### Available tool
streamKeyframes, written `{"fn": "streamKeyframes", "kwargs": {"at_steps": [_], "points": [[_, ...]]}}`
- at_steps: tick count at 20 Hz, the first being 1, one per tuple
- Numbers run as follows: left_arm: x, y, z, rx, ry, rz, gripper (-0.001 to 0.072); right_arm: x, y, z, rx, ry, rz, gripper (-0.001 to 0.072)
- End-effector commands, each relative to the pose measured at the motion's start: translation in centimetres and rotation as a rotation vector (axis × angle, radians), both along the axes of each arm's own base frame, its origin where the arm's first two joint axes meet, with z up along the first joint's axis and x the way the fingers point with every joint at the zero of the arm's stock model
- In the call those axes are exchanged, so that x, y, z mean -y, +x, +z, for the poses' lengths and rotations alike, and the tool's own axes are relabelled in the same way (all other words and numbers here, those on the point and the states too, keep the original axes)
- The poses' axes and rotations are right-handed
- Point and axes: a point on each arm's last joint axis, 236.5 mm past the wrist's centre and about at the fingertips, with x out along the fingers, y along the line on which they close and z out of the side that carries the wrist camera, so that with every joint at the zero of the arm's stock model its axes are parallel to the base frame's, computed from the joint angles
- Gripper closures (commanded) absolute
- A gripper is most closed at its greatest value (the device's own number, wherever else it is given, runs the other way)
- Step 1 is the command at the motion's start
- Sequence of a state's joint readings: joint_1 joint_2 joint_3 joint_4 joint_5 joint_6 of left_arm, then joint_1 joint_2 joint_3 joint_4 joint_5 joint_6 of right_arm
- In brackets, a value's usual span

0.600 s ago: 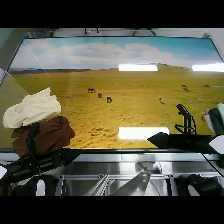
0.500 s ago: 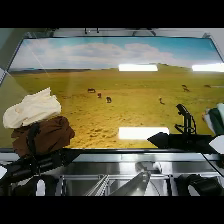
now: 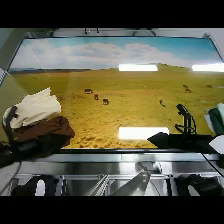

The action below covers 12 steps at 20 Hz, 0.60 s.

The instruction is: Fold the shirts.

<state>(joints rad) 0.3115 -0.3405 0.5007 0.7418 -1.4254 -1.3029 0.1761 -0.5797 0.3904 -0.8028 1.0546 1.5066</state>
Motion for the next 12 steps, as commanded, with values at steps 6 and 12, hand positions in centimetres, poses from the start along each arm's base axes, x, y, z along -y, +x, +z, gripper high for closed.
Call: {"fn": "streamKeyframes", "kwargs": {"at_steps": [6, 12], "points": [[-16.3, 11.8, -1.6, -0.211, 0.506, 0.189, -0.0007, 0.0, 0.0, 0.0, 0.0, 0.0, 0.001, 0.0693], [-21.9, 14.2, -12.2, -0.617, 0.396, 0.165, -0.0005, 0.0, 0.1, 0.0, 0.004, 0.0, -0.002, 0.0693]]}}
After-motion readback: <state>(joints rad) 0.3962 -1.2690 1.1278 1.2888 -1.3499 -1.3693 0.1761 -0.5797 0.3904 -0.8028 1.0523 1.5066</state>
